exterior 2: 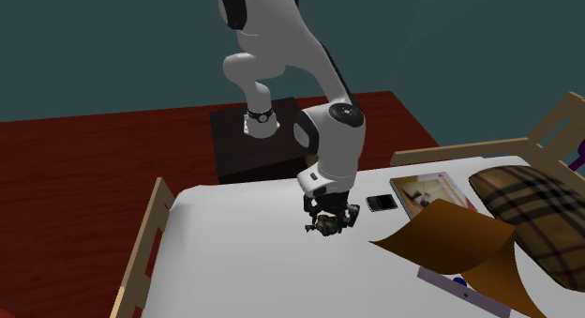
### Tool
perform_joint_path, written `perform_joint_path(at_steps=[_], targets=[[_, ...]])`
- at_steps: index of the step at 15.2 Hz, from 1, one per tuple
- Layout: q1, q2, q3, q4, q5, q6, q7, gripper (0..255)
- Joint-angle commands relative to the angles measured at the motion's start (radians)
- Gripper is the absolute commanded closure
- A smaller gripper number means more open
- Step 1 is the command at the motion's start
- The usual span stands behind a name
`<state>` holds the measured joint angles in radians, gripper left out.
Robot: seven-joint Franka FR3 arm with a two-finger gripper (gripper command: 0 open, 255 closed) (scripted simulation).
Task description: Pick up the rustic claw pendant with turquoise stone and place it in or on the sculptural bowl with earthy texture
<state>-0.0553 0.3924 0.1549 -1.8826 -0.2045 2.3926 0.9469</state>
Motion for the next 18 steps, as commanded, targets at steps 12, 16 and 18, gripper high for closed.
perform_joint_path(at_steps=[12, 16, 18], targets=[[-0.009, -0.087, 0.015, 0.058, 0.035, -0.143, -0.033, 255], [-0.010, -0.109, 0.018, 0.084, 0.044, -0.189, -0.042, 255], [-0.006, -0.145, 0.023, 0.042, 0.048, -0.185, -0.032, 255]])
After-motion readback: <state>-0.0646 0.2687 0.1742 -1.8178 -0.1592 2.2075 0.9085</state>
